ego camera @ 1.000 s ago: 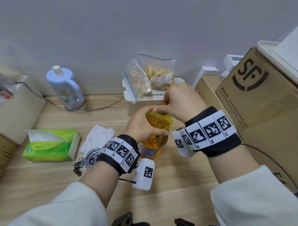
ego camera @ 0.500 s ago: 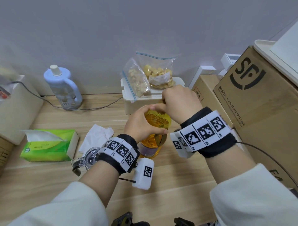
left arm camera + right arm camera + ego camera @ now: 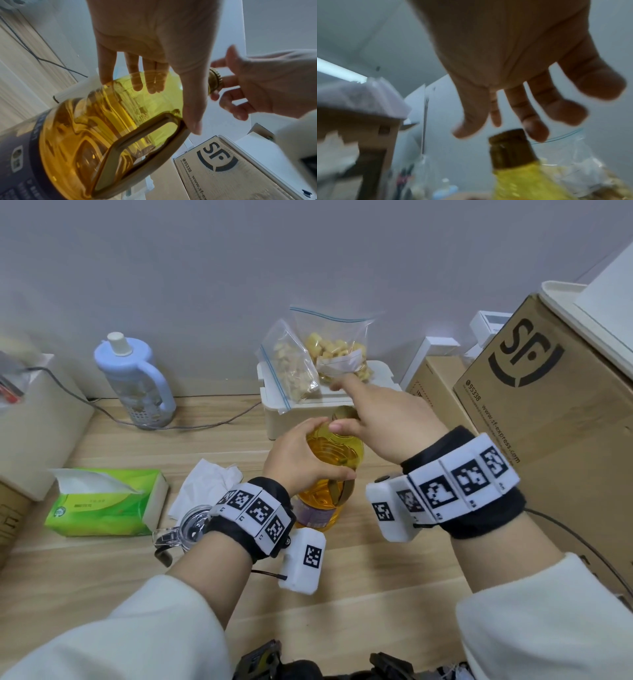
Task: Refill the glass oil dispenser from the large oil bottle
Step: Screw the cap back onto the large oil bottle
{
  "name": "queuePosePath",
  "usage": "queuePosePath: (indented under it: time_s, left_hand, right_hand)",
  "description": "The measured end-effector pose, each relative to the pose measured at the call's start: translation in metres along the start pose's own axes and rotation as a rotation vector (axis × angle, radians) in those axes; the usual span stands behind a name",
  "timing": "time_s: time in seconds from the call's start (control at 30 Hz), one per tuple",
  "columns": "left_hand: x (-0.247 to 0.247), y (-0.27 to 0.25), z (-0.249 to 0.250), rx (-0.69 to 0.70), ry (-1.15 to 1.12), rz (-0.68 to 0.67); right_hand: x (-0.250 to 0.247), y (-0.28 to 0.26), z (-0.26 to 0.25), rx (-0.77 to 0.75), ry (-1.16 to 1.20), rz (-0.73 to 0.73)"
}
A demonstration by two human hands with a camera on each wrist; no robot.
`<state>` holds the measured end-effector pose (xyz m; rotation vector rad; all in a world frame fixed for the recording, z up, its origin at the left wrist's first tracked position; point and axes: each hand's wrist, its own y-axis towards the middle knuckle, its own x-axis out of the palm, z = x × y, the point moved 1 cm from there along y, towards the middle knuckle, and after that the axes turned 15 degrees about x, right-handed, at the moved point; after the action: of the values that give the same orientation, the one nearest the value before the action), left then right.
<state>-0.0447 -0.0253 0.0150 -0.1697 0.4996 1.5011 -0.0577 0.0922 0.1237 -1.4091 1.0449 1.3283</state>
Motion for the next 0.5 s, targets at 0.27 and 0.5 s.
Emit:
queuePosePath:
  time_s: [0.27,0.5]
  left_hand:
    - [0.001,-0.004,0.004,-0.003,0.051,0.01]
    - [0.002,-0.004,0.004,0.004,0.029,-0.027]
  right_hand:
    - [0.011,-0.005,-0.006,0.153,-0.119,0.143]
    - [0.005,-0.005,-0.001,0.054,0.026,0.036]
